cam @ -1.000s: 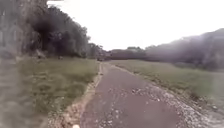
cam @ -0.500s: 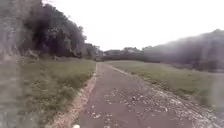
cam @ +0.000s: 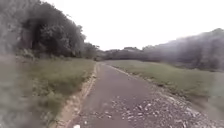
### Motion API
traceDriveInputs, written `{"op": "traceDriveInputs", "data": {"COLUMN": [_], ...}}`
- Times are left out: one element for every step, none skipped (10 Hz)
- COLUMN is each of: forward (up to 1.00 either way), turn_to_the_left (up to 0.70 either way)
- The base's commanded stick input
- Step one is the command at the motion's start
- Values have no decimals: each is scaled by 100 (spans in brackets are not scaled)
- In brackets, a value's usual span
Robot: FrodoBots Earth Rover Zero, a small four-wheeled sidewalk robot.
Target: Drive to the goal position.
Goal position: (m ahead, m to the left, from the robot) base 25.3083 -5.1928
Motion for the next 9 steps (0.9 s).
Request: {"op": "traceDriveInputs", "data": {"forward": [70,70,70,70,70,70,70,70,70], "turn_to_the_left": [0,0,0,0,0,0,0,0,0]}}
